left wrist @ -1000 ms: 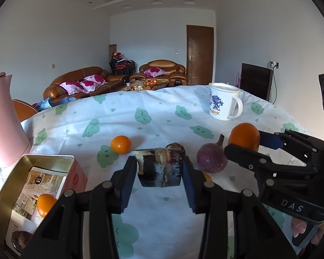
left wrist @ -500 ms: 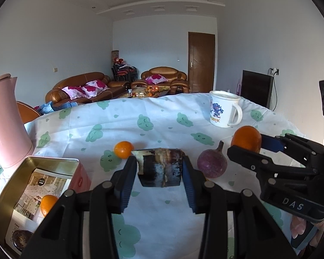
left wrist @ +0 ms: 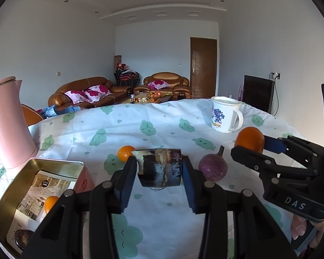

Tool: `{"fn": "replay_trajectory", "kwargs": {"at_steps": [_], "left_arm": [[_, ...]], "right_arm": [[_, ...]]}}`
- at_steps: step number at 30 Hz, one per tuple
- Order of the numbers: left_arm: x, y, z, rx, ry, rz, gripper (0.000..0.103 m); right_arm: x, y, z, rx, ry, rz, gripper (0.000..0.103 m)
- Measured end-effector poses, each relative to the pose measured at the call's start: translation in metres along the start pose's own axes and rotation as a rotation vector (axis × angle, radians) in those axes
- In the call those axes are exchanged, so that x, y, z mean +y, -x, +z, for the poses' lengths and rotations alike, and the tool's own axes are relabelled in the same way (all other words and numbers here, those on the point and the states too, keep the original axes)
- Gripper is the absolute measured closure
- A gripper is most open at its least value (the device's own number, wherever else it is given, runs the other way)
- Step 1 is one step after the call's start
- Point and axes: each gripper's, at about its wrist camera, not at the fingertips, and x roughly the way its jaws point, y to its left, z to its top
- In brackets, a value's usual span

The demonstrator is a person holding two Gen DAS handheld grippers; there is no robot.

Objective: Organize fruits
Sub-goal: 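Lift the jar with the left tool while the right tool holds the orange raised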

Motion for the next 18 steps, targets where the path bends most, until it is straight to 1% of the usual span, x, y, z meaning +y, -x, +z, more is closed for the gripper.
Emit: {"fn": "replay_trajectory", "kwargs": {"at_steps": [18], "left_arm": [[-0.002, 0.015, 0.000, -0.077, -0.006, 0.034, 0.060]], "right_arm": [[0.001, 0.011, -0.001, -0.062, 0.009, -0.011, 0.054]]}}
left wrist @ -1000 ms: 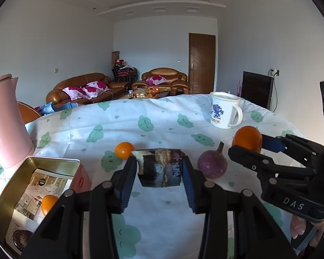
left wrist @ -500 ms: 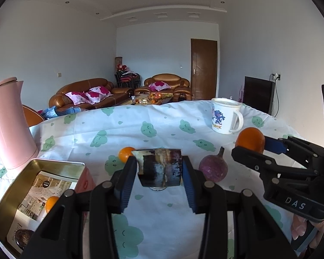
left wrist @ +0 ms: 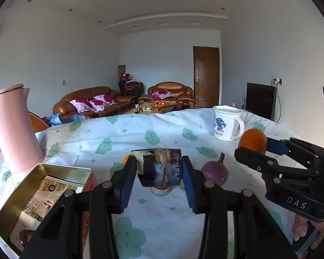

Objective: Organize fruits
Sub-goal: 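Lift the jar with the left tool while the right tool holds the orange raised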

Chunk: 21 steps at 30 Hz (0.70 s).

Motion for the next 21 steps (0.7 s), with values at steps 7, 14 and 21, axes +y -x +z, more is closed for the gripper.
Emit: {"fn": "replay_trajectory", "kwargs": {"at_steps": [7, 14, 21], "left_arm": [[0.0016, 0.0023, 0.0007, -0.014, 0.001, 0.015, 0.060], [0.0026, 0.0036, -0.0001, -0.009, -0.011, 0.044, 0.060], [0.0058, 0.0043, -0.0004, -0.001, -0.011, 0.051, 0.060]], "right_arm": [[0.0035, 0.0055, 0.0001, -0.033, 0.016, -0.018, 0.054], [0.0076, 0.0069, -0.0003, -0.033, 0.027, -0.015, 0.054], [0.0101, 0.0042, 0.0003, -0.021, 0.013, 0.008, 0.054]]}}
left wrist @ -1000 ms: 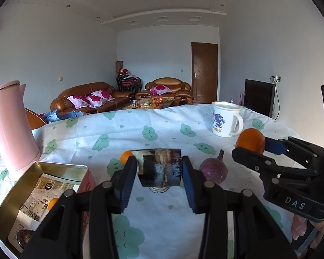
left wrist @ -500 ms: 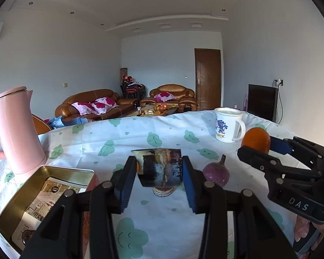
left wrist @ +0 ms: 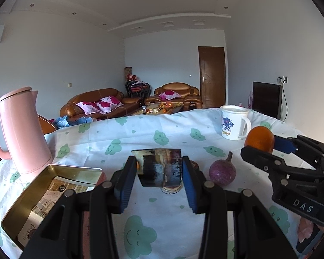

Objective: Organize fruits
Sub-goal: 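Lift the jar with the left tool while the right tool holds the orange raised, then carry the orange with the right tool while the left tool carries the jar over the tin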

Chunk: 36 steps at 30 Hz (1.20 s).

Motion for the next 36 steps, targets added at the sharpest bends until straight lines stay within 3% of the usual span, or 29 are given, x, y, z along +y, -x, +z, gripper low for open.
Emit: {"fn": "replay_trajectory", "kwargs": {"at_steps": [36], "left_arm": [[0.067, 0.008, -0.011, 0.059, 0.073, 0.094, 0.060]], "right_arm": [[0.071, -0.042, 0.021, 0.054, 0.103, 0.155, 0.054]]}}
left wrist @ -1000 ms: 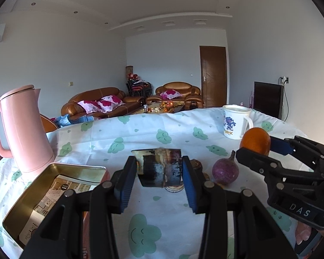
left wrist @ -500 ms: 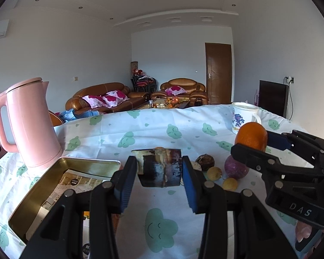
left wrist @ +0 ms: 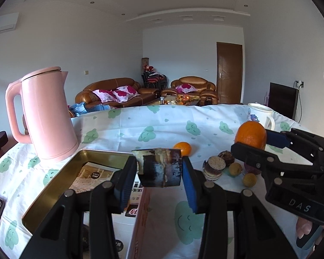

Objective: Organize fruits
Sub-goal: 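Carry the orange with the right tool while the left tool carries the jar over the tin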

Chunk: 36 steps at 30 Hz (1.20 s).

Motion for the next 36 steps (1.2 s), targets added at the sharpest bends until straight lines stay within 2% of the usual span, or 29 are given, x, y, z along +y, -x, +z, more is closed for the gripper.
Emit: {"fn": "replay_trajectory", "kwargs": {"at_steps": [25, 36], "left_arm": [[0.068, 0.008, -0.001, 0.025, 0.071, 0.120, 0.060], [0.108, 0.001, -0.002, 0.080, 0.108, 0.183, 0.060]], "right_arm": [[0.060, -0.033, 0.025, 0.019, 0.100, 0.099, 0.054], [0.096, -0.053, 0.033, 0.029, 0.153, 0.156, 0.054]]}}
